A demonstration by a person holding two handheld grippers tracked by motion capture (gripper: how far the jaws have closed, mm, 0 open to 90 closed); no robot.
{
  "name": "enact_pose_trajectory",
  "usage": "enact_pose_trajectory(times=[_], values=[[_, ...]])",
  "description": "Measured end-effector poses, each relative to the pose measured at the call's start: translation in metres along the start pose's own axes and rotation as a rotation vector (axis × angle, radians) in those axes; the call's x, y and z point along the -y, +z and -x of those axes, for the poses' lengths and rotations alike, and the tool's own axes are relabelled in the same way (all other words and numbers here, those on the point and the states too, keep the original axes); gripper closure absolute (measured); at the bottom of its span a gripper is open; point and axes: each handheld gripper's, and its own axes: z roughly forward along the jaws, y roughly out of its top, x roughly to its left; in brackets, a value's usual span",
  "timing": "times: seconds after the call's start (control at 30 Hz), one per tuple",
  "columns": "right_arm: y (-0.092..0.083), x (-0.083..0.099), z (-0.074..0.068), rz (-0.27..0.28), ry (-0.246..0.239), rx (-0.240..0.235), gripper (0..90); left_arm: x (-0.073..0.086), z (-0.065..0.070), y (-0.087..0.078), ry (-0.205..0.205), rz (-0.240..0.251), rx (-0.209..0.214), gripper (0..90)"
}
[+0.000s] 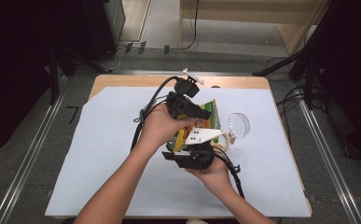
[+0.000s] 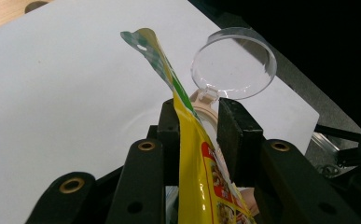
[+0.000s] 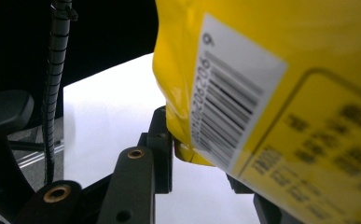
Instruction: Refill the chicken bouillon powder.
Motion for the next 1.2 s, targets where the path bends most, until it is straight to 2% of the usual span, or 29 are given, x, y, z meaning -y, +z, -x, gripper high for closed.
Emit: enact_pose_trajectory(times=[1.2], values=[[0.0016,0.0029,0.0008,0.003,0.003,0.001,69.9,0.0009,0.0062,0.0013,0.016,-0.006,-0.006,70.7]])
